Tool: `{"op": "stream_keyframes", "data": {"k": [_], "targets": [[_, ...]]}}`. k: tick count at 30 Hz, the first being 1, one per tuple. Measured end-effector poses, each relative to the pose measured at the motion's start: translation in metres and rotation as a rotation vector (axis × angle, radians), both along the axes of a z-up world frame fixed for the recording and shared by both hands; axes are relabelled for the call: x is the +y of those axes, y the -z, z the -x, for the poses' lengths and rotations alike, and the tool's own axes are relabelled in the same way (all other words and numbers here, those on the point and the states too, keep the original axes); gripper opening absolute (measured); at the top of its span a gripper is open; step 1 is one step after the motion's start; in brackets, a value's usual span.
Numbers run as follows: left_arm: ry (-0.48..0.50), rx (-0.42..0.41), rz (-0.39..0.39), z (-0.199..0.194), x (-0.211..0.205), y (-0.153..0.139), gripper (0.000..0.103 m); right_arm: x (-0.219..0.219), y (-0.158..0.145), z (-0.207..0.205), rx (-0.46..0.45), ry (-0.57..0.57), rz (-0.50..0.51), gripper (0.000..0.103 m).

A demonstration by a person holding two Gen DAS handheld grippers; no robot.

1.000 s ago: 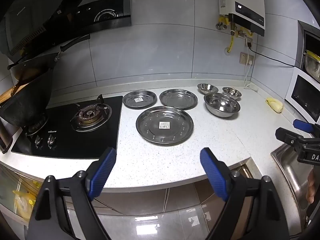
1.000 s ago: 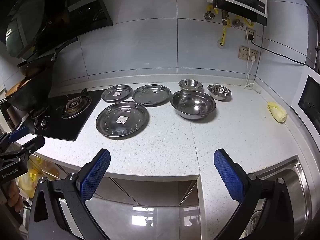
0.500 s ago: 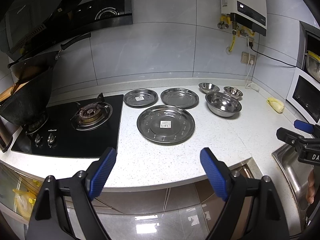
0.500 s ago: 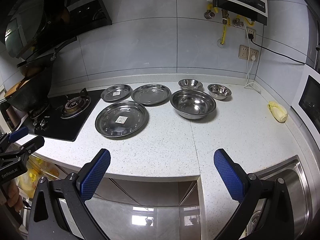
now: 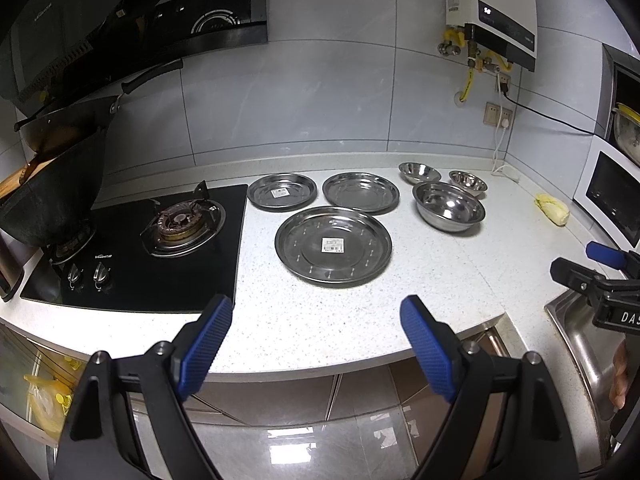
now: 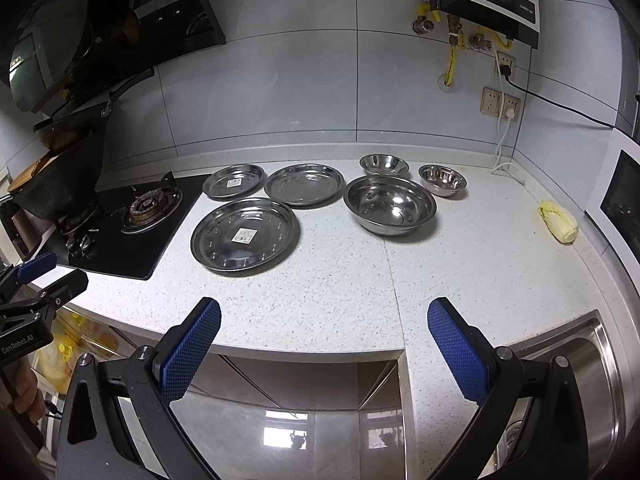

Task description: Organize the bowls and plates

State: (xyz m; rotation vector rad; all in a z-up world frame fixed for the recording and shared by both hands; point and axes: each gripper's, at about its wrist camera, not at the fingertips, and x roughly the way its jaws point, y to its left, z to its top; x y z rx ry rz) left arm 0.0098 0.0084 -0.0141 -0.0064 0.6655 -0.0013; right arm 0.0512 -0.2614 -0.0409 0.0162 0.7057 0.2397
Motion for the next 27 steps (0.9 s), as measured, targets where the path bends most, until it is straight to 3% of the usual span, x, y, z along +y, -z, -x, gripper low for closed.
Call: {"op": "stream_keyframes", "data": {"k": [27], "targets": [[-0.013, 0.025, 0.002, -0.014, 0.005, 0.006, 0.086, 0.009, 0.007, -0.010, 0.021, -0.011, 0.007, 0.102]]}}
